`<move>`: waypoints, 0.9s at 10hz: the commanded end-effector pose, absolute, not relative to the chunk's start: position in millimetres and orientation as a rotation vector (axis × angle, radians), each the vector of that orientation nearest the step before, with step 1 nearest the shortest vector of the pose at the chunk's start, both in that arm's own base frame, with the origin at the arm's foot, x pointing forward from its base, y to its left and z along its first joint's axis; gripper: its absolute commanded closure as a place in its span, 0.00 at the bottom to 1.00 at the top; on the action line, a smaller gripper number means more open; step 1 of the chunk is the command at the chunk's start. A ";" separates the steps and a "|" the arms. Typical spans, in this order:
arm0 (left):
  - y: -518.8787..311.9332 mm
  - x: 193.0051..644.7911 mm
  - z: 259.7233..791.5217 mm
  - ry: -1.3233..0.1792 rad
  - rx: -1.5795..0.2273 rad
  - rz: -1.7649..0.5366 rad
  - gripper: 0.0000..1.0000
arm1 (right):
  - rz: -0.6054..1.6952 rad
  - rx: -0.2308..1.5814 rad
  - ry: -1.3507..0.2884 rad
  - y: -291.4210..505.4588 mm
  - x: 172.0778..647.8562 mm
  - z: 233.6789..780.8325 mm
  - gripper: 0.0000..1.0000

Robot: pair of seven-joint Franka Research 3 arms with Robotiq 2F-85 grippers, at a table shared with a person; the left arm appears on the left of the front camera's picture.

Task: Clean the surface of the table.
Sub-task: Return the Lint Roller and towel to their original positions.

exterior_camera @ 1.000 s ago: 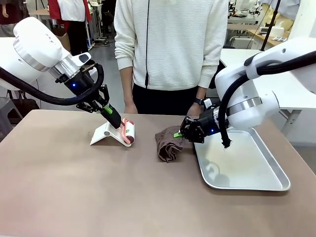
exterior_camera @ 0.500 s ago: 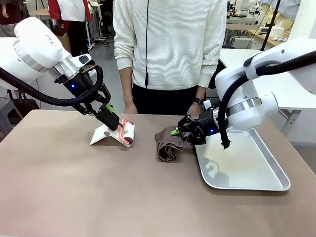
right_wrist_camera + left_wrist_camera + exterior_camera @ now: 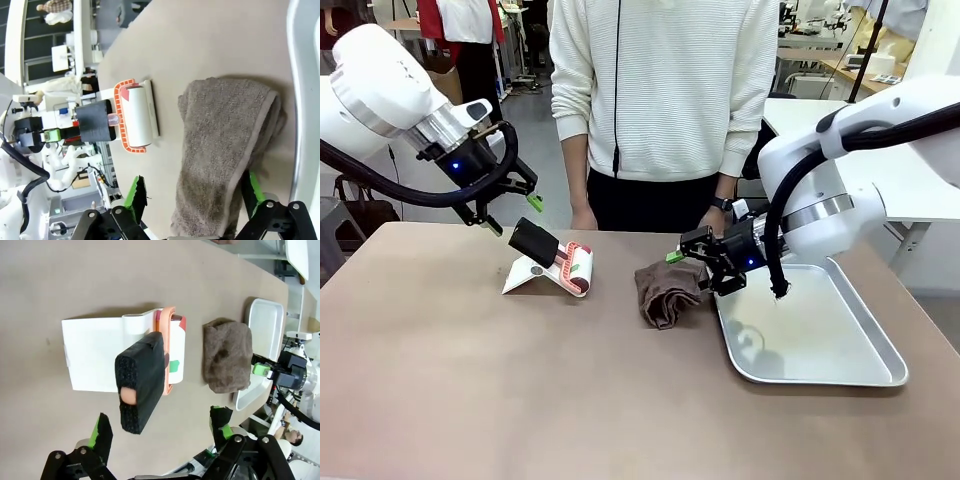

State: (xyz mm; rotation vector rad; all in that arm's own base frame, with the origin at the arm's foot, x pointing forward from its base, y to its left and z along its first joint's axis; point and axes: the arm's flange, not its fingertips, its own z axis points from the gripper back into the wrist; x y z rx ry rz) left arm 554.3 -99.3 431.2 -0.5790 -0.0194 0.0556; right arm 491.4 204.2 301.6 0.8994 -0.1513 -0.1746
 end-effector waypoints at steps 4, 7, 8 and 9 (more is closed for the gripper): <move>-70.9 494.4 466.6 -0.066 -0.627 0.020 0.00 | -0.163 0.952 -0.160 174.1 470.3 339.3 0.00; -49.1 442.9 490.2 -0.137 -0.828 -0.072 0.00 | -0.189 1.010 -0.299 137.3 434.4 368.1 0.00; -39.2 419.7 493.3 -0.129 -0.905 -0.152 0.00 | -0.169 1.069 -0.313 122.7 423.5 374.5 0.00; -27.7 401.6 491.4 -0.150 -0.921 -0.132 0.00 | -0.173 1.140 -0.316 106.2 415.1 378.7 0.00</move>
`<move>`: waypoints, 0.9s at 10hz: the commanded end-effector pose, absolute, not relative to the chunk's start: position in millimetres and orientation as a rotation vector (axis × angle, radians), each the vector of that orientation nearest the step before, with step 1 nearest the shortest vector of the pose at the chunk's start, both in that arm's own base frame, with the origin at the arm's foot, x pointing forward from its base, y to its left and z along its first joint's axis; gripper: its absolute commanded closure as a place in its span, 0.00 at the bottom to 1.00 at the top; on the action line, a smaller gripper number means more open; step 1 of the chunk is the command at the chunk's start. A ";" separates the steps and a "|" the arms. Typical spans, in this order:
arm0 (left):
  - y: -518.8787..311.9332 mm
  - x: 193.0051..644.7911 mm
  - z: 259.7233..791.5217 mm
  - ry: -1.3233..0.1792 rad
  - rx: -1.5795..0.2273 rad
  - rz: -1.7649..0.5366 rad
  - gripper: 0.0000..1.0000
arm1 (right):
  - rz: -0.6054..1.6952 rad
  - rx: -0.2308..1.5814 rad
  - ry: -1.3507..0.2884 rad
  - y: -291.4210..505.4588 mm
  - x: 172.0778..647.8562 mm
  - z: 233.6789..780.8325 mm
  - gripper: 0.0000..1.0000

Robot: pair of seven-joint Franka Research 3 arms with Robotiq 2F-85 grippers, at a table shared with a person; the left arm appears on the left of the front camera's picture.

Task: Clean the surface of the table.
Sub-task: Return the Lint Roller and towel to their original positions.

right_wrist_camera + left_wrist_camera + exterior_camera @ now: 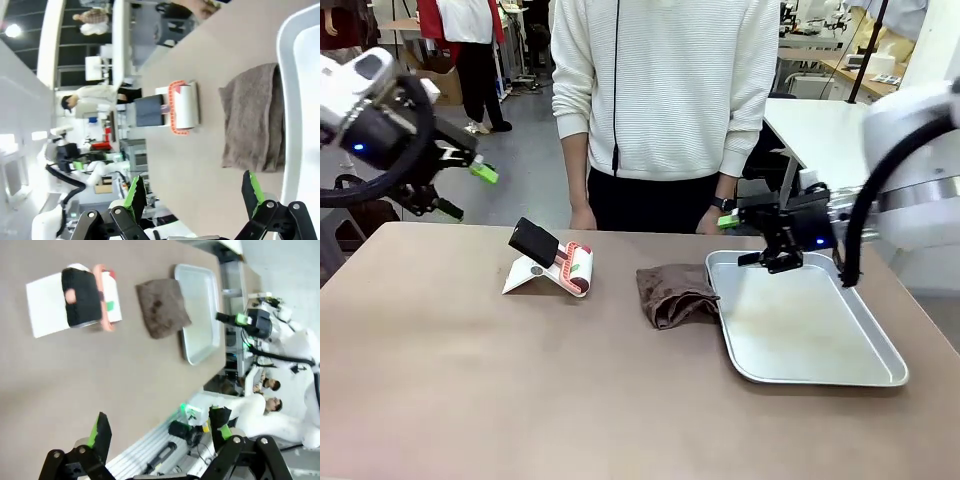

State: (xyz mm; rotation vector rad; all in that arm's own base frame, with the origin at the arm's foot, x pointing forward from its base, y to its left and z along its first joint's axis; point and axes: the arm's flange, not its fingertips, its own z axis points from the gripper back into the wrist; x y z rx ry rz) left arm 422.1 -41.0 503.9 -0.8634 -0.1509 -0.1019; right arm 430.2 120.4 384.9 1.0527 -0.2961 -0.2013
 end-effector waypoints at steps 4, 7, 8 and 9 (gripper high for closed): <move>63.6 363.6 476.9 -0.203 -1.189 -0.085 0.00 | -0.039 1.388 -0.196 21.8 346.6 410.1 0.00; 113.6 343.7 449.6 -0.328 -1.419 -0.046 0.00 | 0.002 1.512 -0.120 -45.7 321.5 410.6 0.00; 120.7 337.1 440.4 -0.386 -1.458 -0.013 0.00 | 0.043 1.560 -0.127 -61.4 314.9 410.5 0.00; 123.7 331.8 432.5 -0.427 -1.485 -0.003 0.00 | 0.055 1.570 -0.138 -67.5 313.5 406.5 0.00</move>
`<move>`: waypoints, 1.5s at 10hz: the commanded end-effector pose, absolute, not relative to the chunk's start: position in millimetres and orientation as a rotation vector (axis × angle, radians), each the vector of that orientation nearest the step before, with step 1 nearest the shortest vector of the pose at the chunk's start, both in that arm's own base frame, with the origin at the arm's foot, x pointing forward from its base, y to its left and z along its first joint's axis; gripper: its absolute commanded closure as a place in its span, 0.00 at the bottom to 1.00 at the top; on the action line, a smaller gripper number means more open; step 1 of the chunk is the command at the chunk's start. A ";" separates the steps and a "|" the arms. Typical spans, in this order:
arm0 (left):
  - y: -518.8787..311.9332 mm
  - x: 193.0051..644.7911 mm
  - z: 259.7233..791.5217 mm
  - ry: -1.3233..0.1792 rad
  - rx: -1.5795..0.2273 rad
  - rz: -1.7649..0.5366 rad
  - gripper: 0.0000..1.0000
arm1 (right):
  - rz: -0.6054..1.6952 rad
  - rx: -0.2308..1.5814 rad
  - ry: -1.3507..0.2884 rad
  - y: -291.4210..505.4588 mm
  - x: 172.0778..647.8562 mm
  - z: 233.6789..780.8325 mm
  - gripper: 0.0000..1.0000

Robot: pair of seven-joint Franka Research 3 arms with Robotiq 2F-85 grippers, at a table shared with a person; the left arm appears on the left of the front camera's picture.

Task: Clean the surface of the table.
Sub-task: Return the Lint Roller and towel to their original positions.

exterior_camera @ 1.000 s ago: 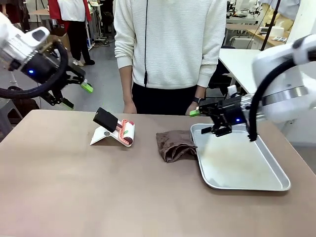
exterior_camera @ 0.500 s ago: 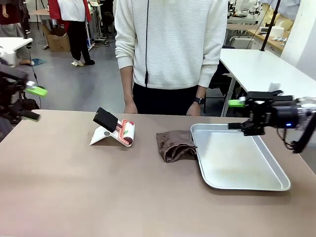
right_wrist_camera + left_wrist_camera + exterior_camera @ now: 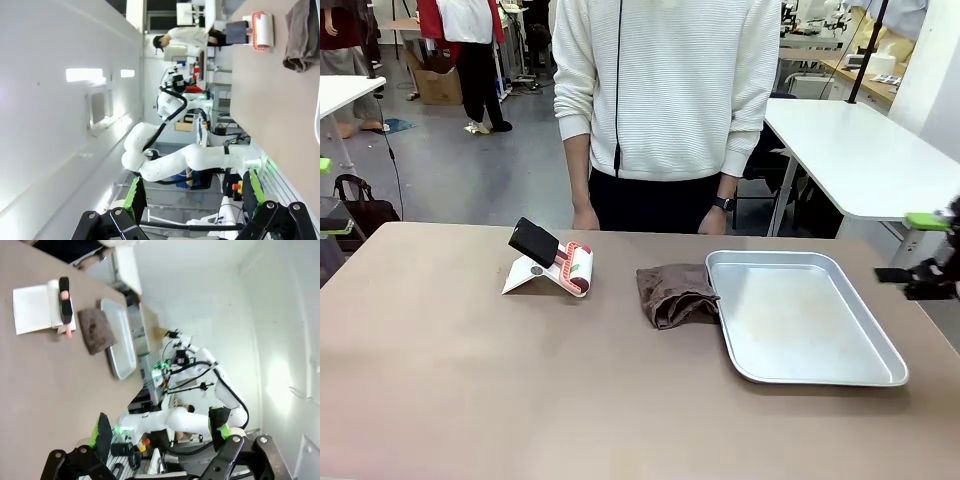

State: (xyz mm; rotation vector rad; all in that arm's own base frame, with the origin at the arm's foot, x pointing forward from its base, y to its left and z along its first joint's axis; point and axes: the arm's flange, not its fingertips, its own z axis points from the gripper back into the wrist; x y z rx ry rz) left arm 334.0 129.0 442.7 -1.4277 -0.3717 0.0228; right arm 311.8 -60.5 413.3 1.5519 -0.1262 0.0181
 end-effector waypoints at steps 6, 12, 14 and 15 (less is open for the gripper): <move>131.3 329.4 432.8 -0.400 -1.460 0.031 0.00 | 0.024 1.571 -0.143 -67.1 308.9 410.3 0.00; 131.3 329.4 432.8 -0.400 -1.460 0.031 0.00 | 0.024 1.571 -0.143 -67.1 308.9 410.3 0.00; 131.3 329.4 432.8 -0.400 -1.460 0.031 0.00 | 0.024 1.571 -0.143 -67.1 308.9 410.3 0.00; 131.3 329.4 432.8 -0.400 -1.460 0.031 0.00 | 0.024 1.571 -0.143 -67.1 308.9 410.3 0.00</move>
